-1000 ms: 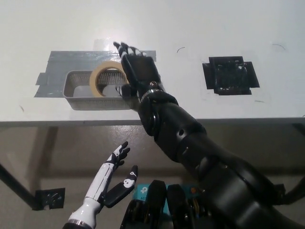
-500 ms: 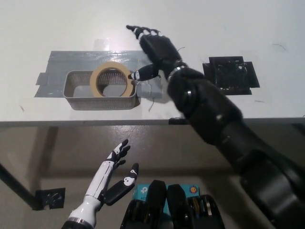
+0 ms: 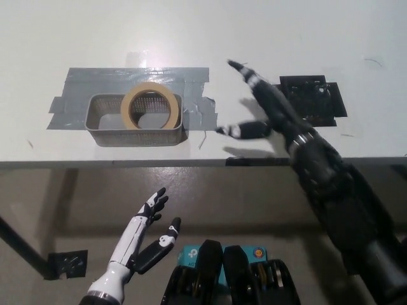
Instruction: The robot picks the tape placed on the black area with right hand and places it in the small grey container.
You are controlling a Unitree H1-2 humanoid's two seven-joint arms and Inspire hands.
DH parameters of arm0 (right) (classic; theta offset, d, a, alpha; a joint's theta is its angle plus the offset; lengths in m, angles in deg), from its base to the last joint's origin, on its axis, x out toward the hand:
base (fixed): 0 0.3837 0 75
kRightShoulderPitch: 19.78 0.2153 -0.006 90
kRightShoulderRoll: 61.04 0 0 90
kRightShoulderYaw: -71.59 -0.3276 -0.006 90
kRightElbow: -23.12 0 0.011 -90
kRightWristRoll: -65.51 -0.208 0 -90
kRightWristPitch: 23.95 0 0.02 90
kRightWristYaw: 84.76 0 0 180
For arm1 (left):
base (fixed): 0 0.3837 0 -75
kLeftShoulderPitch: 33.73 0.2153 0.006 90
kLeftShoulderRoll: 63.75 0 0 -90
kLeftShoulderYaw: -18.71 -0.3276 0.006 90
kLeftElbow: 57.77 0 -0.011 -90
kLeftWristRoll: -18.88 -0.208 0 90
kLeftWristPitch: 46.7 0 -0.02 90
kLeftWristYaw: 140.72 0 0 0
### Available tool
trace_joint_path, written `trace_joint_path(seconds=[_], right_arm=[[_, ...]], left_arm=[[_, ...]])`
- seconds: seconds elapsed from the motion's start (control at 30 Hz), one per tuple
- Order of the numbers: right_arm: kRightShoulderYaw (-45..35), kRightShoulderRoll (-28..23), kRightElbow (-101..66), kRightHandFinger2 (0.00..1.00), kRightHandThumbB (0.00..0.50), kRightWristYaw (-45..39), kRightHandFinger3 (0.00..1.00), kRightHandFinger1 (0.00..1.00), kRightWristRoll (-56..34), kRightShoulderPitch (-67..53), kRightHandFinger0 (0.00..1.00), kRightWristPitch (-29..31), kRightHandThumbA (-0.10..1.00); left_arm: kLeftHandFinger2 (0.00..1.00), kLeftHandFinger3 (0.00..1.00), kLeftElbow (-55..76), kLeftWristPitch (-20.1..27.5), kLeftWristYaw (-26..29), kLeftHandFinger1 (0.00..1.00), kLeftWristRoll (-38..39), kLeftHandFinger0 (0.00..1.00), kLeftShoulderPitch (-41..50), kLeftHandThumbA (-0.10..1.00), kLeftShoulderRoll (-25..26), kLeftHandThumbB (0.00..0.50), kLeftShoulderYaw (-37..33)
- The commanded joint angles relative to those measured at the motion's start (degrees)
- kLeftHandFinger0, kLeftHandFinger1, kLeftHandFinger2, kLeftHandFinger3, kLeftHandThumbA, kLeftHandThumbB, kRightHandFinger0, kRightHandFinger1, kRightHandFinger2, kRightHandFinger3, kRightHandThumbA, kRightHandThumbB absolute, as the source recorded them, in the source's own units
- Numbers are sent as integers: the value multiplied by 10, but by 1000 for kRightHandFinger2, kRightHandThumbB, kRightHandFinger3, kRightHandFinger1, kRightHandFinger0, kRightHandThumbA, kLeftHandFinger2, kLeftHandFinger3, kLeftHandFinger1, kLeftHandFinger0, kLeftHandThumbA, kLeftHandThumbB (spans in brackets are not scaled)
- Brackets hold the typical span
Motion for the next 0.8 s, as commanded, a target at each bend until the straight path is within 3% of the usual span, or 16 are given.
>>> trace_joint_path(seconds=[0.0,0.1,0.17,0.23,0.3,0.33,0.43,0.53,0.77], right_arm=[[-141,-78,-397,1000,306,-111,1000,1000,-355,-180,1000,-70,1000],[-157,-62,-411,1000,327,-91,1000,1000,-375,-245,1000,-58,975],[-159,-53,-404,1000,313,-90,1000,1000,-382,-270,1000,-45,957],[-160,-42,-383,1000,273,-92,1000,1000,-380,-288,1000,-31,927],[-158,-36,-374,1000,270,-95,1000,1000,-377,-306,1000,-22,925],[-156,-30,-358,1000,233,-94,1000,1000,-365,-324,1000,-5,911],[-149,-16,-313,1000,191,-98,1000,1000,-347,-343,1000,33,874],[-144,1,-262,1000,212,-98,1000,1000,-327,-349,1000,52,832],[-125,10,-166,1000,237,-98,1000,1000,-268,-340,1000,80,882]], left_arm=[[1000,1000,-3,33,19,1000,35,1000,-2,737,3,29,38],[1000,1000,-6,33,22,1000,33,1000,1,780,1,13,40],[1000,1000,-7,34,22,1000,33,1000,5,807,1,4,41],[1000,1000,-9,37,23,1000,30,1000,6,821,3,1,40],[1000,1000,-10,46,24,1000,28,1000,13,826,3,0,40],[1000,1000,-12,50,24,1000,29,1000,16,827,3,0,41],[1000,1000,-7,48,20,1000,29,1000,21,815,6,0,42],[1000,1000,-12,53,22,1000,27,1000,19,793,2,1,45],[1000,1000,-20,53,21,1000,26,1000,25,813,0,10,54]])
